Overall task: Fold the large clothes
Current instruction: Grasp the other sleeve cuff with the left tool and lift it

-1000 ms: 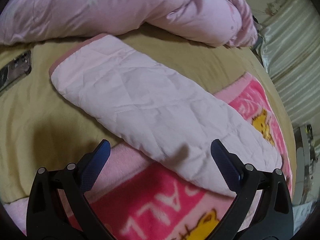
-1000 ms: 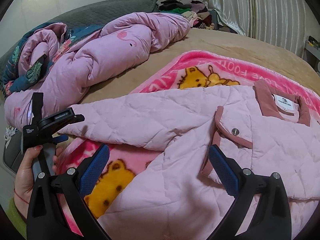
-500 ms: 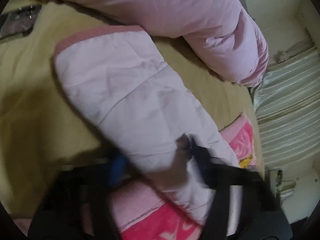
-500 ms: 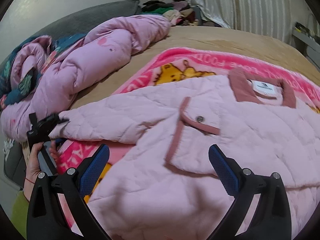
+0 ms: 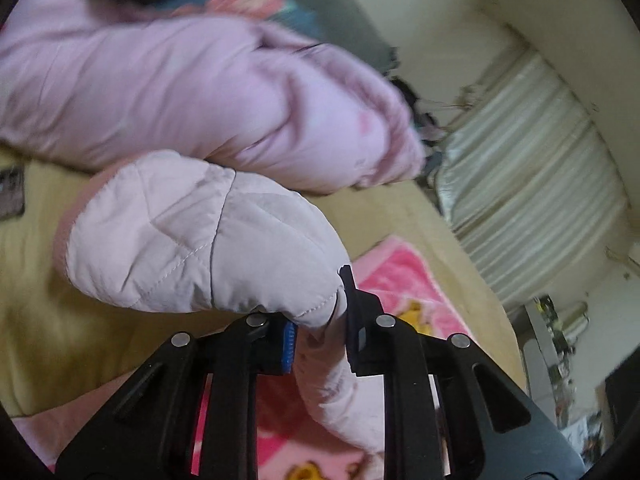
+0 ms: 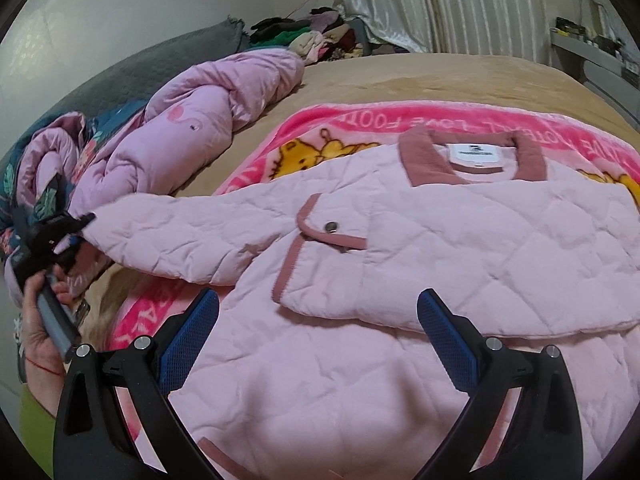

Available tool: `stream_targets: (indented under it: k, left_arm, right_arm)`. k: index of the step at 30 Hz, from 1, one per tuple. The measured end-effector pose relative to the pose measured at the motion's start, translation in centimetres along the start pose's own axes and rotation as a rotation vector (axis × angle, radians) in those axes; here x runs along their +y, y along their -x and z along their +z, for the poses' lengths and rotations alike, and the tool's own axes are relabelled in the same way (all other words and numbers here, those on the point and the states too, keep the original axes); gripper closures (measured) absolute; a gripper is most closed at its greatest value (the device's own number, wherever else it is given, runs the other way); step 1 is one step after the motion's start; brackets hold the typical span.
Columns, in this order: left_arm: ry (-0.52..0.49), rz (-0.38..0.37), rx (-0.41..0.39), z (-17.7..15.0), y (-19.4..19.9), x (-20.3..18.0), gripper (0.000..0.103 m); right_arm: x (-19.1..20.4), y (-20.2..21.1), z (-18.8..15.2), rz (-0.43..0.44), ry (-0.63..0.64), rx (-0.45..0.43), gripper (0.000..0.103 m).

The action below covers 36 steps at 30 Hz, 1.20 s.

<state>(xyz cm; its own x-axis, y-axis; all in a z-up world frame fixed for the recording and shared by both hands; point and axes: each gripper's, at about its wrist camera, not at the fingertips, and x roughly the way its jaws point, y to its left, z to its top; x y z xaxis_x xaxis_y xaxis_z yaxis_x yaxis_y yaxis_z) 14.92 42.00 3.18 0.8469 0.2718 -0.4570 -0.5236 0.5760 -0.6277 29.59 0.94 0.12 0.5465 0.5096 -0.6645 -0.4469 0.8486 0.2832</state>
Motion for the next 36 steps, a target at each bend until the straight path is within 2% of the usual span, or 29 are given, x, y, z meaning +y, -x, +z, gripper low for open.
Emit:
stream_targets:
  k: [8,12,21,29,33,36]
  left_arm:
    - [-0.151,-0.123,-0.033,-1.3,2.7,-7.7,0.092]
    - [-0.242,-0.184,-0.032,-2.9,3.6,-11.4,0.092]
    - [-0.456,-0.262,-0.052,-7.7,5.9,-17.7,0.092]
    - [-0.598,-0.351,0.02,-12.5,5.4,-21.3,0.093]
    - [-0.726,-0.434,0.044,-15.4,5.4,-22.9,0.093]
    - [-0.806,-0.482,0.093,-18.1,4.8,-24.1,0.093]
  right_arm:
    - [-3.9,2.3,-0.8,-0.03,-0.079,-0.026,0.004]
    - [-6.0,3.2,-1.0,-0.055,-0.111,-0.04,0.004]
    - [-10.1,4.9,-1.9,-0.105,-0.172,-0.06,0.004]
    - [-13.4,6.4,-2.7,-0.139,-0.236,-0.076,0.004]
    - [-15.1,7.5,-3.0,-0.162,-0.263,-0.093,0.004]
    - [-16.7,8.6,-3.3,-0.185,-0.295,-0.108,0.004]
